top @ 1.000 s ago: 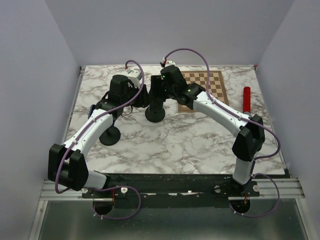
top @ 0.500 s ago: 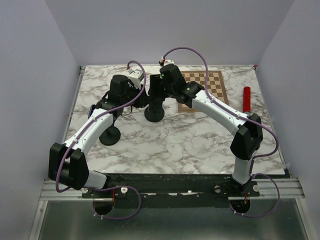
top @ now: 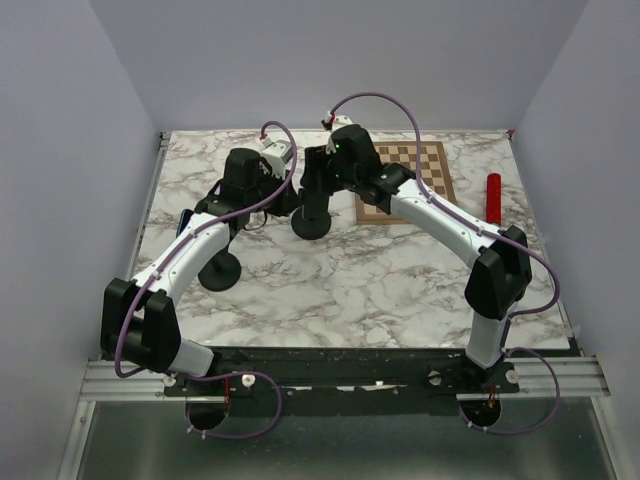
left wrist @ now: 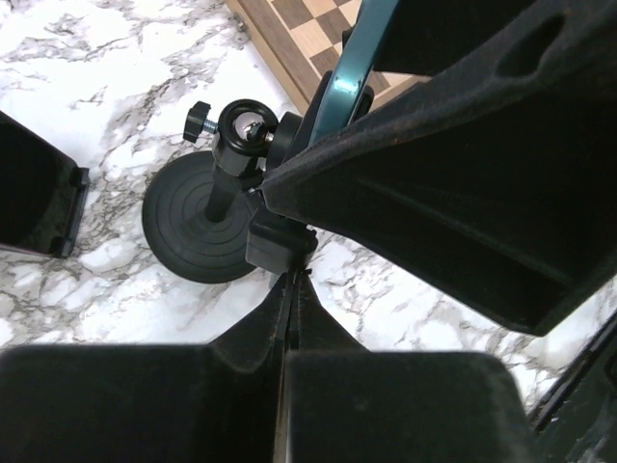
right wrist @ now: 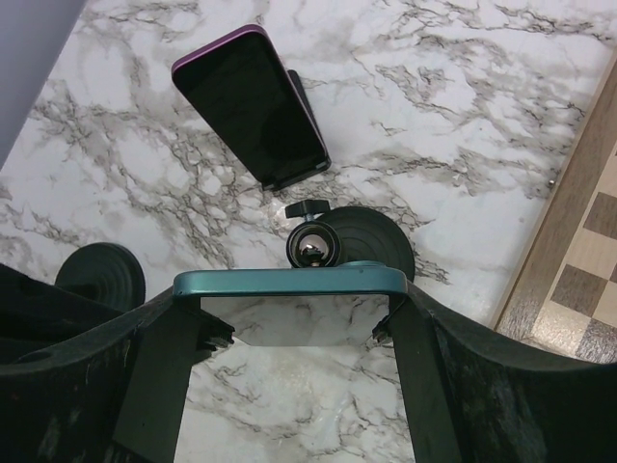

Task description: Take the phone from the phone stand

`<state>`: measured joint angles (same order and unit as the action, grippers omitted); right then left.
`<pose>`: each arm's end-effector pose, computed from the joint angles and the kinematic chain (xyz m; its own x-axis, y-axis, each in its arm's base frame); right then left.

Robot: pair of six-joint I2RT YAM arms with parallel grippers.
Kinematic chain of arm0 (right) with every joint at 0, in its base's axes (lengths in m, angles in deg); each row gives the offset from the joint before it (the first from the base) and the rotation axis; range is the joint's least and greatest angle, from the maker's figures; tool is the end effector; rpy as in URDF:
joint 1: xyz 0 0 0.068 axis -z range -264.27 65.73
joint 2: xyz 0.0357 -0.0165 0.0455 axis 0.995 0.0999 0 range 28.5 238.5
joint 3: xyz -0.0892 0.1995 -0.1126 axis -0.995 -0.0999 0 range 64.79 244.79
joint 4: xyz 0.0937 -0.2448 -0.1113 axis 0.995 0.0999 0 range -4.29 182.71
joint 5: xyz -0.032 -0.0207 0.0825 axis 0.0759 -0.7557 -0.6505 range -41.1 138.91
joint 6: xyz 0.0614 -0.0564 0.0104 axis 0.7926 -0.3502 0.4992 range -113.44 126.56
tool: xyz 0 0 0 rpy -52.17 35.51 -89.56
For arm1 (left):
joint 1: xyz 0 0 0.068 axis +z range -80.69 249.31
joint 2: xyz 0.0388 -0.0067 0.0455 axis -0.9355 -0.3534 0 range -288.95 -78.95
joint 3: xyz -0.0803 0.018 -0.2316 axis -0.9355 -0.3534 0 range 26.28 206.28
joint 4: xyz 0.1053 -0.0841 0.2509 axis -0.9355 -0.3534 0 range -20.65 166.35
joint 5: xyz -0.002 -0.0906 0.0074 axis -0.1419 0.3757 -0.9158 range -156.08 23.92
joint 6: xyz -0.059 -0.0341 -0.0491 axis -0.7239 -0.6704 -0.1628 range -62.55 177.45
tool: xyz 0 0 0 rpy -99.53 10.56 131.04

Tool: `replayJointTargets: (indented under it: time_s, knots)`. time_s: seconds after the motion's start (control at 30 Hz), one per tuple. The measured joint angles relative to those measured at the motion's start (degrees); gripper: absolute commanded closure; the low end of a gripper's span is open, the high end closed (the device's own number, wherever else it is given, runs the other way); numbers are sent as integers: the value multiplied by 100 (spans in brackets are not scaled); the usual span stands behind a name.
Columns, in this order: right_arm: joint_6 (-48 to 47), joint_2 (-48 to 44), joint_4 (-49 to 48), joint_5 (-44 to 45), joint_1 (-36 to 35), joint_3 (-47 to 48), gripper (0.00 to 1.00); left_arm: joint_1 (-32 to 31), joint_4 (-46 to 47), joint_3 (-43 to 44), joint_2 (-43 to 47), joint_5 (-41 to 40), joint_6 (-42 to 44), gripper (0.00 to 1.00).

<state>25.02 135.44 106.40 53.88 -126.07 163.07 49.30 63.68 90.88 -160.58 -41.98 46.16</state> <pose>0.3717 0.3237 0.2857 -0.5390 -0.0588 -0.8402 -0.4607 0.8557 0.2357 0.3504 -0.1594 0.2554 -0.5829 0.0220 -0.8122 0.5420 0.7553 -0.3685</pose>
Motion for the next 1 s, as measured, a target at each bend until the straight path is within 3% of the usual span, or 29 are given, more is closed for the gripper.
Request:
replayJointTargets:
  time_s: [0.03, 0.1, 0.2, 0.3, 0.63, 0.73, 0.87, 1.0]
  knots:
    - [-11, 0, -4, -83, 26, 0, 99, -9, -13, 0, -17, 22, 13, 58]
    - [-15, 0, 0, -192, 55, 0, 99, -28, -26, -4, -26, 31, 44, 48]
    - [-11, 0, 2, -304, 79, 2, 99, -109, -11, -35, -26, 24, 66, 38]
    - [-9, 2, 17, -431, 105, 2, 99, -129, -9, -66, -26, 11, 74, 36]
    - [22, 0, 50, -798, 131, 9, 99, -144, 116, -116, -7, -442, 37, 45]
    - [61, 0, 57, -907, 131, 7, 99, -144, 199, -236, 59, -568, 33, 54]
    - [103, 0, 66, -968, 129, 7, 99, -146, 256, -299, 136, -579, 24, 56]
    - [103, 0, 76, -1014, 129, 7, 99, -151, 280, -302, 151, -573, 17, 66]
